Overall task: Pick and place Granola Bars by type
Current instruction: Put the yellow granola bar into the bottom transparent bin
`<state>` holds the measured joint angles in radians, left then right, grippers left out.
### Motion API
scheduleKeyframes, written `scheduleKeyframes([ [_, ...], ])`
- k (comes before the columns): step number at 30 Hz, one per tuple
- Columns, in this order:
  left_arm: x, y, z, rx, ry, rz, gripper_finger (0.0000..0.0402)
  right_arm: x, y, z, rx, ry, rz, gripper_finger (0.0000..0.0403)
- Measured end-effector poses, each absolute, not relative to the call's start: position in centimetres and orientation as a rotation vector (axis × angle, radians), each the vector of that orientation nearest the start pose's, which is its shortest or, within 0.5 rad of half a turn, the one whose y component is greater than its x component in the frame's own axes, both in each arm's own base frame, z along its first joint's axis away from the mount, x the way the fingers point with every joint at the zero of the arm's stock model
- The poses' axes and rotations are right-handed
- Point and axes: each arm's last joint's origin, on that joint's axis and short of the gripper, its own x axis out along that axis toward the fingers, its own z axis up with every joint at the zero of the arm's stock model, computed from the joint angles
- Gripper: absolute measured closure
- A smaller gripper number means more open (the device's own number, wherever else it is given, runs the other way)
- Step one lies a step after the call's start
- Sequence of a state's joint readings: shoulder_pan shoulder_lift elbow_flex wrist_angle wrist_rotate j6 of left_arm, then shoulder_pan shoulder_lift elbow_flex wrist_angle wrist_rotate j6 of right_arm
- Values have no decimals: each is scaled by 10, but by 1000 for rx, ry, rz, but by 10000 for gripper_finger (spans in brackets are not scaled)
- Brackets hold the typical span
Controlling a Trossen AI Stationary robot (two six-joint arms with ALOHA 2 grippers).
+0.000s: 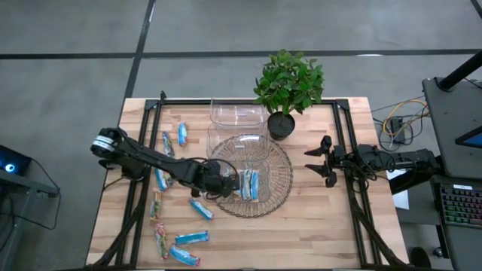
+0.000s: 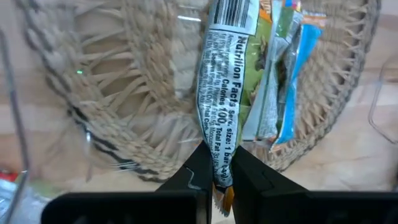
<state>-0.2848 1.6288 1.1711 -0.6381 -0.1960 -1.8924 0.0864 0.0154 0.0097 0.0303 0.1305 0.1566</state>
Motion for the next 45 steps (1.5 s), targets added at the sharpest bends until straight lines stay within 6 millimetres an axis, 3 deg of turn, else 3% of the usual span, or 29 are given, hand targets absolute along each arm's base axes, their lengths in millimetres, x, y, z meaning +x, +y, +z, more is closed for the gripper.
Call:
scheduleKeyframes([
  [7, 314, -84, 240, -1393, 816, 1003, 392, 98, 5, 168, 159, -27, -42, 179],
  [14, 330, -84, 246, -1303, 927, 1065, 392, 98, 5, 169, 159, -27, -42, 179],
  [23, 361, -84, 236, -1307, 973, 1057, 393, 98, 5, 168, 159, -27, -42, 179],
  [36, 367, -83, 206, -1282, 1097, 1129, 393, 98, 5, 169, 159, -27, -42, 179],
  [42, 368, -79, 203, -1270, 1107, 1141, 392, 98, 5, 168, 159, -27, -42, 179],
  [45, 368, -78, 202, -1271, 1106, 1145, 372, 98, 5, 169, 159, -27, -42, 179],
])
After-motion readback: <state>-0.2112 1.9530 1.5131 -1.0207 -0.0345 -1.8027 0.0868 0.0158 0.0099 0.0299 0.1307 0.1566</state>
